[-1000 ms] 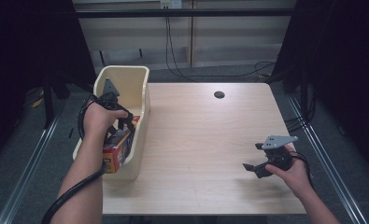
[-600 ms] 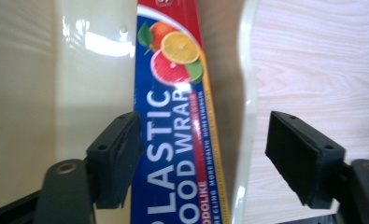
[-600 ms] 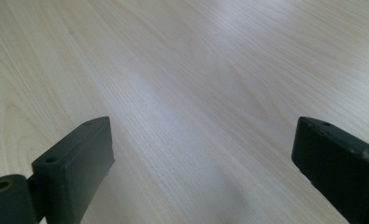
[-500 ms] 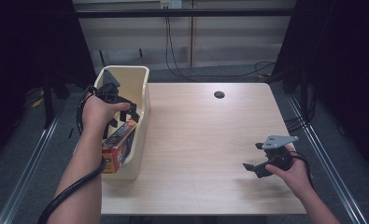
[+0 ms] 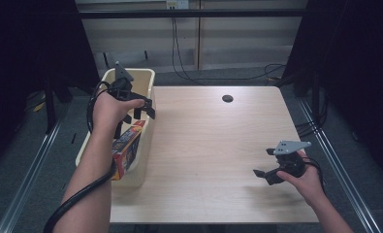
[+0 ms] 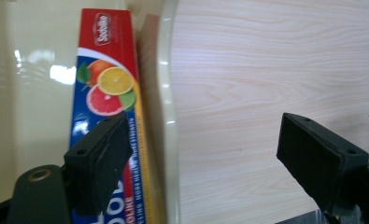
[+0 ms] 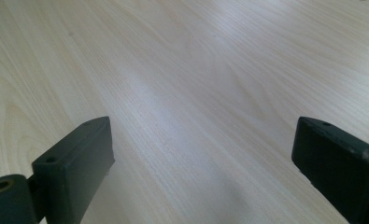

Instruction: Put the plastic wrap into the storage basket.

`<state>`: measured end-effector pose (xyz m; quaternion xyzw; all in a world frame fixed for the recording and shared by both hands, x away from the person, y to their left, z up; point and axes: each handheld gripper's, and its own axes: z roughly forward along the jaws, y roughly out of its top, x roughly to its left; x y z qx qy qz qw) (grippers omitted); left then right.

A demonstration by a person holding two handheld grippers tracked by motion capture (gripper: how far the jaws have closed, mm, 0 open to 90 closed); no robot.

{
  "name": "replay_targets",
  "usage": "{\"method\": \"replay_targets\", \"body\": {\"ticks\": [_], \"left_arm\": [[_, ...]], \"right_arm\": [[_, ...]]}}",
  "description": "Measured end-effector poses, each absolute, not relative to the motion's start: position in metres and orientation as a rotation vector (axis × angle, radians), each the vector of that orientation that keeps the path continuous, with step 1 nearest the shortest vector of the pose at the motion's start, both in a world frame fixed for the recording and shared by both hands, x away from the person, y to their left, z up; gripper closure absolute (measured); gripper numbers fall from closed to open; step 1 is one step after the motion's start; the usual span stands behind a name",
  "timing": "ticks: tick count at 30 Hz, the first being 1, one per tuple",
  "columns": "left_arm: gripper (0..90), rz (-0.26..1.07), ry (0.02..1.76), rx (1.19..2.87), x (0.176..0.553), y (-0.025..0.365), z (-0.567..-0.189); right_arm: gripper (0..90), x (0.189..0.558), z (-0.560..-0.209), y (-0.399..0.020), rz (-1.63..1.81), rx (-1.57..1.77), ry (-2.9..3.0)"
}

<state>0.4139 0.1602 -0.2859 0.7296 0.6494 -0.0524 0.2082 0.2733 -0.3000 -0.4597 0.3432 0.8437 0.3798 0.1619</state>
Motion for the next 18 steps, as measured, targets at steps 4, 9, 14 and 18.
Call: {"method": "replay_targets", "body": {"ticks": [4,9,14,18], "left_arm": [[17.0,-0.154,1.774,2.043,0.413,0.151,-0.285],[15.2,-0.138,1.73,2.057,0.413,0.137,-0.282],[14.0,-0.138,1.692,2.068,0.413,0.127,-0.283],[13.1,-0.13,1.66,2.083,0.412,0.118,-0.283]], "right_arm": [[5.4,0.273,-0.46,-0.3,1.082,0.984,2.405],[5.4,0.273,-0.46,-0.3,1.082,0.982,2.405],[5.4,0.273,-0.459,-0.3,1.085,0.975,2.402],[5.4,0.273,-0.459,-0.3,1.086,0.977,2.401]]}}
